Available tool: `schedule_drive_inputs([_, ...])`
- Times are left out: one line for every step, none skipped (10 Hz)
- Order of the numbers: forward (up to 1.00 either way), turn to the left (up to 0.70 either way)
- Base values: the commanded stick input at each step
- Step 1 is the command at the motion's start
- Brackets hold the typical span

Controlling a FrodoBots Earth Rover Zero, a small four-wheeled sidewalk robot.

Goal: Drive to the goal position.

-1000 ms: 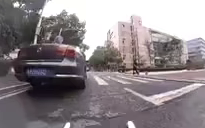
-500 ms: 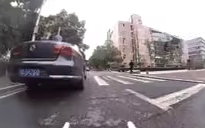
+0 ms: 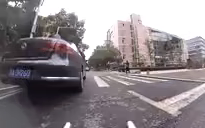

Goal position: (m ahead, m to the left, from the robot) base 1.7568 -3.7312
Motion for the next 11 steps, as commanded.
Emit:
schedule_drive_inputs([0.45,0.0])
schedule_drive_inputs([0.45,0.15])
schedule_drive_inputs([0.45,0.27])
schedule_drive_inputs([0.45,0.19])
schedule_drive_inputs([0.45,0.0])
schedule_drive_inputs([0.45,0.0])
schedule_drive_inputs([0.45,0.0])
schedule_drive_inputs([0.45,0.0])
schedule_drive_inputs([0.45,0.0])
schedule_drive_inputs([0.45,0.0])
schedule_drive_inputs([0.45,0.0])
